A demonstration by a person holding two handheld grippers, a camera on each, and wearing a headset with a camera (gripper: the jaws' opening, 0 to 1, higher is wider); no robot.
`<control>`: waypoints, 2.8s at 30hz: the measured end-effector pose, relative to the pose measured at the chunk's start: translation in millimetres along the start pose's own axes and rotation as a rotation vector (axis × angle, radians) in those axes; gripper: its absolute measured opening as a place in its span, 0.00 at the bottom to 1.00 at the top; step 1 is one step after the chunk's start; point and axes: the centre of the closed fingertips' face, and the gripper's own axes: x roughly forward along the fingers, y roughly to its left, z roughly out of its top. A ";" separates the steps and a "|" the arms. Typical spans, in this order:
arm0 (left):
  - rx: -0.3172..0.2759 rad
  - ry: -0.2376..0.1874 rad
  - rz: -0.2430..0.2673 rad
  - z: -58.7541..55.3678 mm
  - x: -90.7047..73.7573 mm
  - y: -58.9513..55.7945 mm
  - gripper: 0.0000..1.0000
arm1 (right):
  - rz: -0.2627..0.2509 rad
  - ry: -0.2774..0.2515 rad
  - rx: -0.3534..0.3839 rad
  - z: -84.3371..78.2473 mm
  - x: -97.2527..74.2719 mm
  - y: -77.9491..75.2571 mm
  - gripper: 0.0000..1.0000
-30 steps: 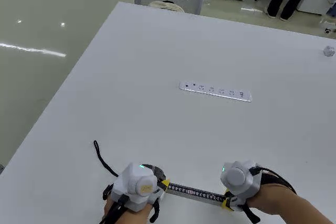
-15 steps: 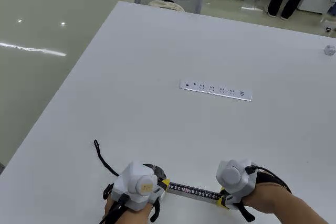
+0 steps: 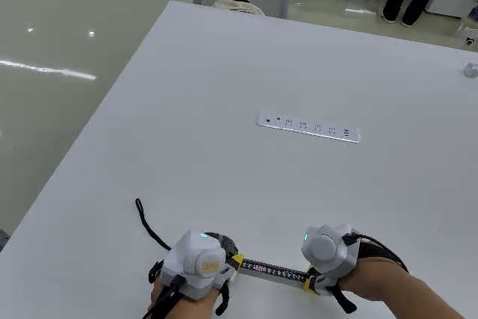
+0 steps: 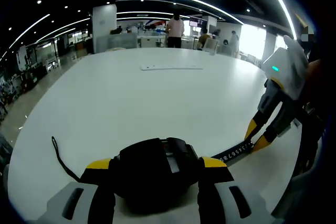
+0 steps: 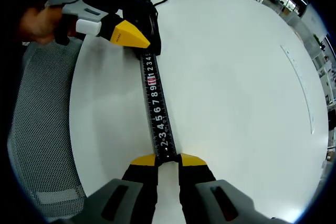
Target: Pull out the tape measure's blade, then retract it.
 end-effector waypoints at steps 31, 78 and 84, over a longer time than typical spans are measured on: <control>0.003 0.001 -0.003 0.0 -0.9 0.1 0.60 | 0.005 -0.019 -0.018 23.1 5.3 5.4 0.14; -0.004 0.000 -0.009 1.0 -0.5 -0.2 0.60 | 0.006 -0.098 -0.049 68.3 18.1 13.2 0.14; -0.004 -0.002 -0.011 1.1 -0.2 -0.2 0.60 | 0.010 -0.102 -0.061 74.5 20.9 14.5 0.14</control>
